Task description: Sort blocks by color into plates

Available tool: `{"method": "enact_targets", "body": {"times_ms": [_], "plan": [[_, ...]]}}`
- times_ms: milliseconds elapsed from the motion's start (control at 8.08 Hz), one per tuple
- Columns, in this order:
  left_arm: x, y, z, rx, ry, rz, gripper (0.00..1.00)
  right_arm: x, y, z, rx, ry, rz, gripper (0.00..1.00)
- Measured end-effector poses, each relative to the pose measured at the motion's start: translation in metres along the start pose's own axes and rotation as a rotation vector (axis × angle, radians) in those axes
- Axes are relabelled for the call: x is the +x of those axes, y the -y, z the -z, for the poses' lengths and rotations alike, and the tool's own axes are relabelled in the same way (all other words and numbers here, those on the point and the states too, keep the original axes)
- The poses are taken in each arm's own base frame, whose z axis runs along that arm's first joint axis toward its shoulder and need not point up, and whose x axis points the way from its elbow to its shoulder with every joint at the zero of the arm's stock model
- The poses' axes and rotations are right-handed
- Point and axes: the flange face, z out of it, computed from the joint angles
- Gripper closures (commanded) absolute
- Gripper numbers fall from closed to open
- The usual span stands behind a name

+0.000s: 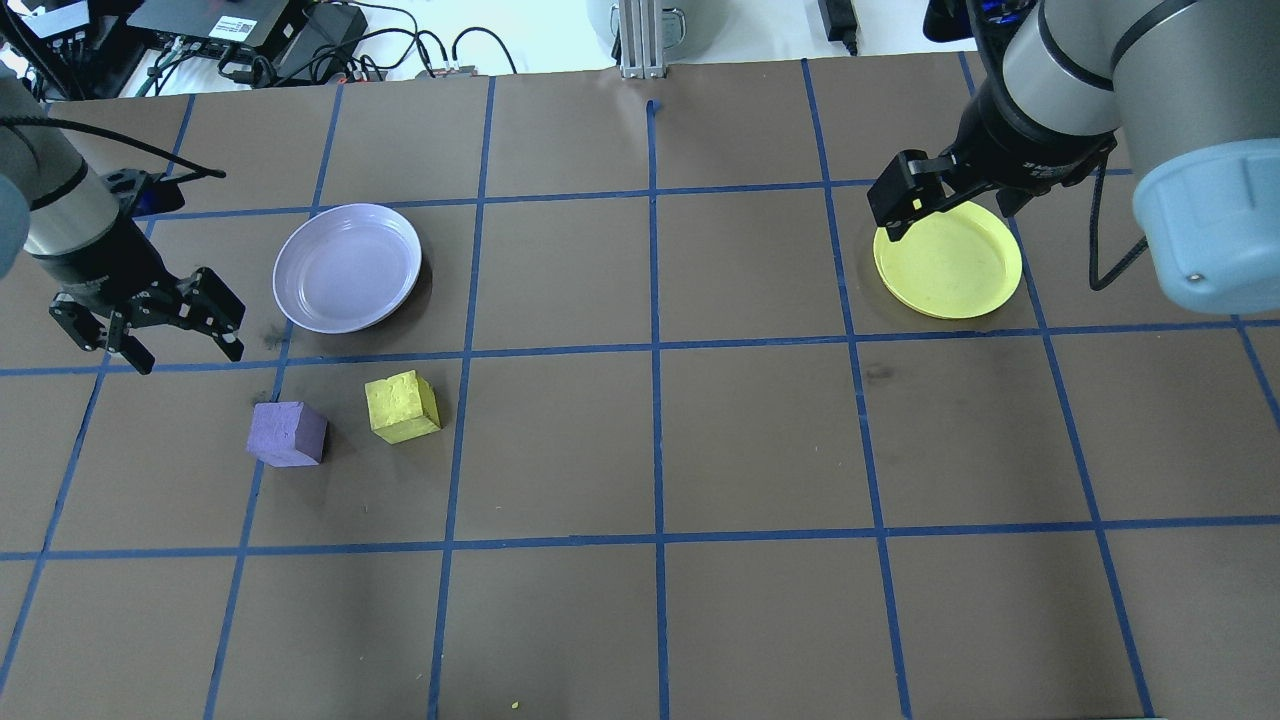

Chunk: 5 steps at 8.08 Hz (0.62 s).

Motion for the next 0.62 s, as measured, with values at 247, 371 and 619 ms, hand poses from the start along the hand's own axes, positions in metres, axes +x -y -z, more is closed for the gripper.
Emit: {"method": "enact_targets", "body": {"times_ms": [247, 371, 619], "plan": [[-0.001, 0.002, -0.045, -0.076, -0.024, -0.024, 0.0, 0.0, 0.0, 0.0, -0.001, -0.002, 0.0, 0.0], [-0.001, 0.004, -0.061, -0.107, -0.035, -0.032, 0.0, 0.0, 0.0, 0.0, -0.001, -0.002, 0.0, 0.0], [-0.001, 0.013, -0.089, -0.163, -0.057, -0.043, 0.0, 0.0, 0.0, 0.0, -0.001, -0.002, 0.001, 0.0]]}}
